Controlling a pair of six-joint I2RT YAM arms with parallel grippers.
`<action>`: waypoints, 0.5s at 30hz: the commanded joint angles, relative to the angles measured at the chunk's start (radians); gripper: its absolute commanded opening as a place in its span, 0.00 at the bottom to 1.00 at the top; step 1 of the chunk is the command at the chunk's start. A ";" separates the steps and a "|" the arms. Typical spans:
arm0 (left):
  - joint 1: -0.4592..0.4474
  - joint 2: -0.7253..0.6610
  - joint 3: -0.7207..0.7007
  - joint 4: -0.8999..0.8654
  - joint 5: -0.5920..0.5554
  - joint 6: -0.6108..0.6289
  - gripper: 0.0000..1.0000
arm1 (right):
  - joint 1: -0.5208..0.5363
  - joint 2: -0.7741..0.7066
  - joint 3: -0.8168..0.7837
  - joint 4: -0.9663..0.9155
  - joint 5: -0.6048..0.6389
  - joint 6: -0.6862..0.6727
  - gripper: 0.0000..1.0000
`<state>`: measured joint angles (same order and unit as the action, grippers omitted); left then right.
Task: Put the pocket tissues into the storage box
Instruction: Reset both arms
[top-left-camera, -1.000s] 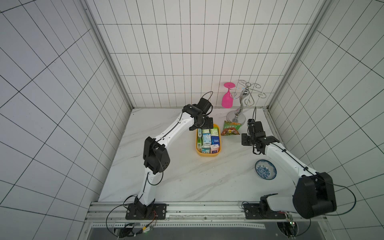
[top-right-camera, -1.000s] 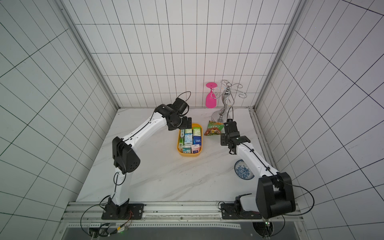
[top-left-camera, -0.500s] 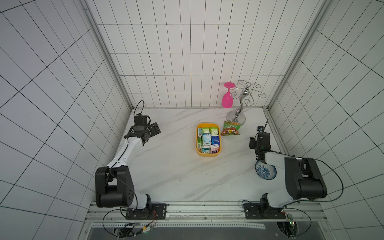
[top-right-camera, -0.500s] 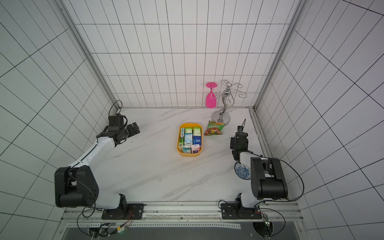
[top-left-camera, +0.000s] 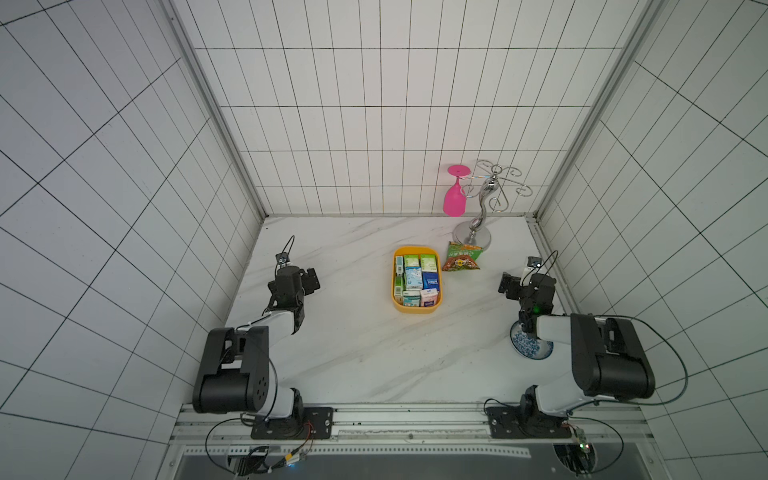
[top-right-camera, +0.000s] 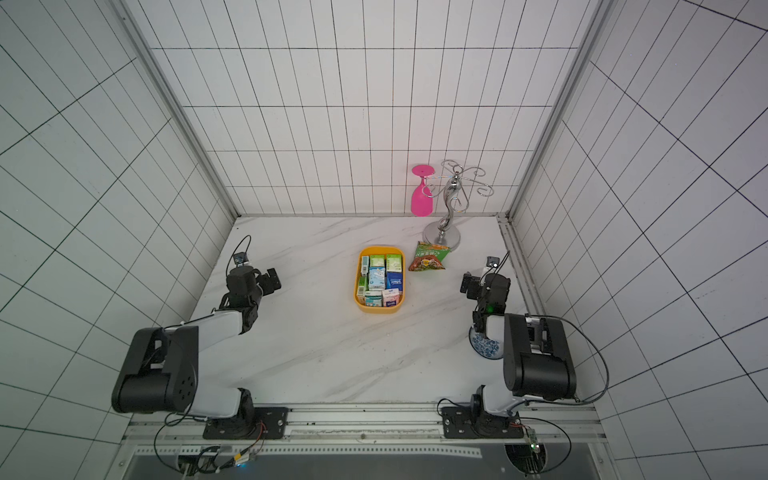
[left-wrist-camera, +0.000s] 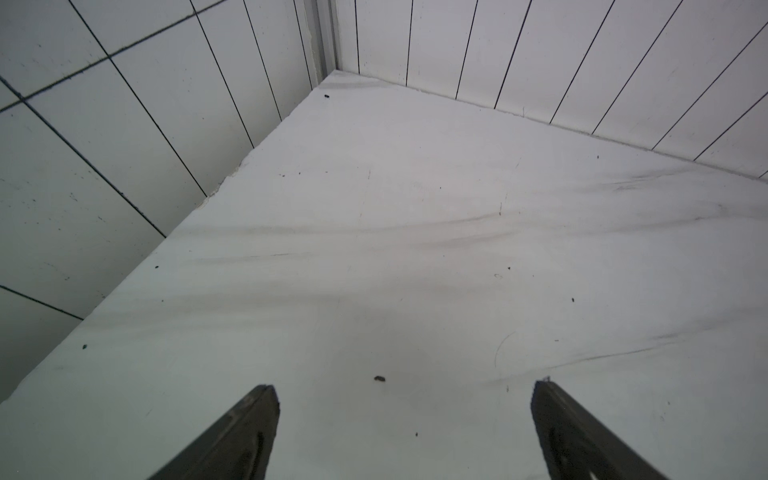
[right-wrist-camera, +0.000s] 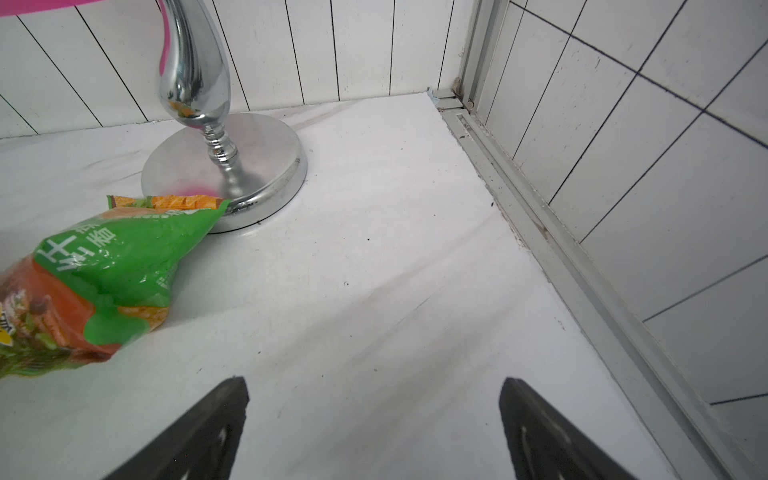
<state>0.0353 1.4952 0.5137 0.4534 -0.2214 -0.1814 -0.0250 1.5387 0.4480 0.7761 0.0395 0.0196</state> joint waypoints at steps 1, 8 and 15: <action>-0.076 0.075 -0.088 0.370 -0.105 0.079 0.98 | 0.001 -0.001 -0.014 0.025 -0.012 0.009 0.99; -0.040 0.063 -0.063 0.304 -0.044 0.050 0.98 | 0.002 0.004 -0.006 0.014 -0.013 0.005 0.99; -0.042 0.065 -0.066 0.314 -0.049 0.053 0.98 | 0.003 -0.002 -0.011 0.015 -0.016 0.005 0.99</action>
